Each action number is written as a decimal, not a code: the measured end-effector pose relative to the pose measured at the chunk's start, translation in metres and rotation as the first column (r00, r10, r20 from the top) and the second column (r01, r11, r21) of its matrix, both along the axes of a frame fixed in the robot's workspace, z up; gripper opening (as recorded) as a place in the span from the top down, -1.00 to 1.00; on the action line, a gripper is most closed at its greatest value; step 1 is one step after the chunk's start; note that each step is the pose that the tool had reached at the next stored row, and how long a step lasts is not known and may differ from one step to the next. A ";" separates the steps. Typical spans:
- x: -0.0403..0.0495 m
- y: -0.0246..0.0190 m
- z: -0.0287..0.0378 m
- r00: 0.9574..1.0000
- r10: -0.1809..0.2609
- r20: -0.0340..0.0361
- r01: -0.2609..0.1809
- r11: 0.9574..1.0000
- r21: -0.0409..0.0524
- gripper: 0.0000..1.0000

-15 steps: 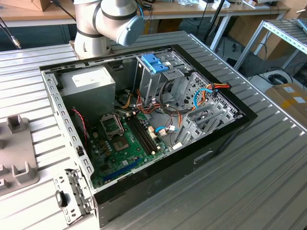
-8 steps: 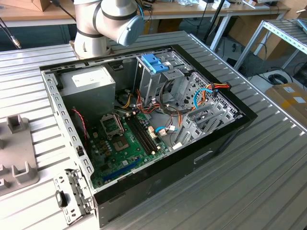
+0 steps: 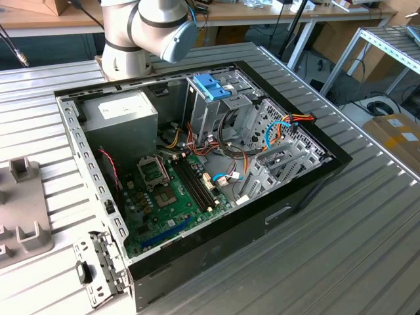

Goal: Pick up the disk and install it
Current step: 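Pick up the disk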

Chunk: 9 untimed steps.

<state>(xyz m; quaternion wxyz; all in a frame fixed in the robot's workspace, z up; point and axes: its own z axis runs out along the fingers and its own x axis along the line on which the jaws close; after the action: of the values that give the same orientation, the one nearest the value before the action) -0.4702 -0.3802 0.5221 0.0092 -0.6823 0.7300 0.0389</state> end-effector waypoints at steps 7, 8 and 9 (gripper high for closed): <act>0.0001 -0.0049 0.0000 1.000 0.000 0.000 0.000 1.000 0.000 0.26; 0.0001 -0.0055 0.0000 1.000 0.000 0.000 0.000 1.000 0.000 0.26; 0.0001 -0.0062 0.0000 1.000 0.000 0.000 0.000 1.000 0.000 0.26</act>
<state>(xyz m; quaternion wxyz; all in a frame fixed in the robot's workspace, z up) -0.4701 -0.3864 0.5221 0.0092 -0.6823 0.7300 0.0389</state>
